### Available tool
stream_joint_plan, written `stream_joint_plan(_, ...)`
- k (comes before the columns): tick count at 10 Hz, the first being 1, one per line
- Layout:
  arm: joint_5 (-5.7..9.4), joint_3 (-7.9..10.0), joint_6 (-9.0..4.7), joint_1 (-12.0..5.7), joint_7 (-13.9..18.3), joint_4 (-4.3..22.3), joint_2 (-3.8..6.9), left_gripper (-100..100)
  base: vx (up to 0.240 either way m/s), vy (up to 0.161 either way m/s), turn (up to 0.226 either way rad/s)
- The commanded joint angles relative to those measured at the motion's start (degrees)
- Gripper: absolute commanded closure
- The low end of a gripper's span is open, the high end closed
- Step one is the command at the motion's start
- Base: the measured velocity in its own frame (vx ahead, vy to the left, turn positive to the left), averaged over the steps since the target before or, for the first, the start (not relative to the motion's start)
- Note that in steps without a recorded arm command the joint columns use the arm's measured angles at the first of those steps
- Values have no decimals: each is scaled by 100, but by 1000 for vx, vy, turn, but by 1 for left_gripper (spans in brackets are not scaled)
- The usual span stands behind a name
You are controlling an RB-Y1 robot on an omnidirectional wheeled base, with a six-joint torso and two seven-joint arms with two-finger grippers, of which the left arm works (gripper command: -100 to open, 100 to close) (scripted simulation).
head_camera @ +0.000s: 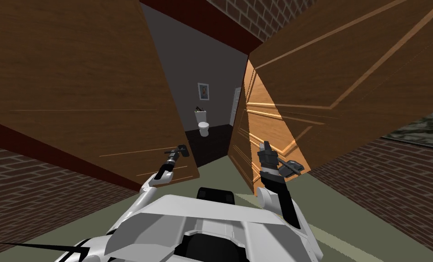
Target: Pull the door open
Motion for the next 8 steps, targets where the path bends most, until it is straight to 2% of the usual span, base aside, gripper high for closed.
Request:
stream_joint_plan(1,16,-55,-41,31,91,1,103,100,-208,31,-112)
stream_joint_plan(2,26,-105,-59,56,152,0,165,100,-204,29,-124)
stream_joint_plan(3,18,-92,-41,34,113,-3,118,100,-89,10,-47)
stream_joint_plan(8,34,-421,-290,396,446,-208,449,100,-228,44,-146)
